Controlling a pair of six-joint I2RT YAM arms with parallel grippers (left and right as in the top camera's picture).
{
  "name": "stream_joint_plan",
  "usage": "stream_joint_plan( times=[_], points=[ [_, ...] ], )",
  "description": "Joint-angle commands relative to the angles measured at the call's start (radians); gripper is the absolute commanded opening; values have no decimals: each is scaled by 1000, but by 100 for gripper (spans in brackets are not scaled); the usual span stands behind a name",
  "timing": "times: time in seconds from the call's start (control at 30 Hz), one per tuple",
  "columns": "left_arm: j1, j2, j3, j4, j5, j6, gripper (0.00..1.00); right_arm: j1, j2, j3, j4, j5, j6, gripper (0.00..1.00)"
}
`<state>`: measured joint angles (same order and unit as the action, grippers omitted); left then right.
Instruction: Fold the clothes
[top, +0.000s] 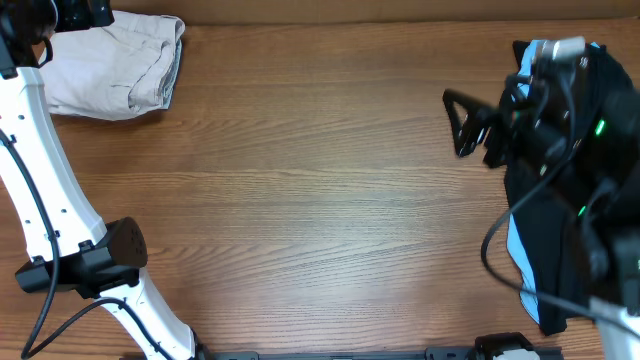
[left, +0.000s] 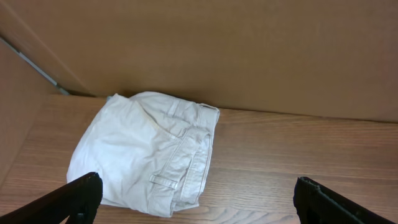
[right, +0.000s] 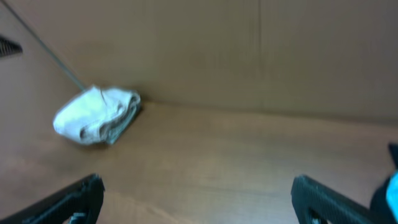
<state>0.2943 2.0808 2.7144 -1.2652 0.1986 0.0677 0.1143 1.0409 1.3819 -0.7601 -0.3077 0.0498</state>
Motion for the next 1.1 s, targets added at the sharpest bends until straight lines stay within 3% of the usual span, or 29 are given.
stream_joint_plan(
  times=[0.0,0.27,0.5,0.87,1.07],
  points=[
    [-7,-5,2,1,8,-16,100,11,-165,-309,227,24,-6,100],
    [-7,-5,2,1,8,-16,100,11,-631,-1024,726,30,10,100],
    [-7,-5,2,1,8,-16,100,11,-837,-1369,981,31,10,100],
    [-7,-5,2,1,8,-16,100,15,-1038,-1374,782,71,6,100],
    [-7,-5,2,1,8,-16,100,15,-1038,-1374,710,45,6,100]
  ],
)
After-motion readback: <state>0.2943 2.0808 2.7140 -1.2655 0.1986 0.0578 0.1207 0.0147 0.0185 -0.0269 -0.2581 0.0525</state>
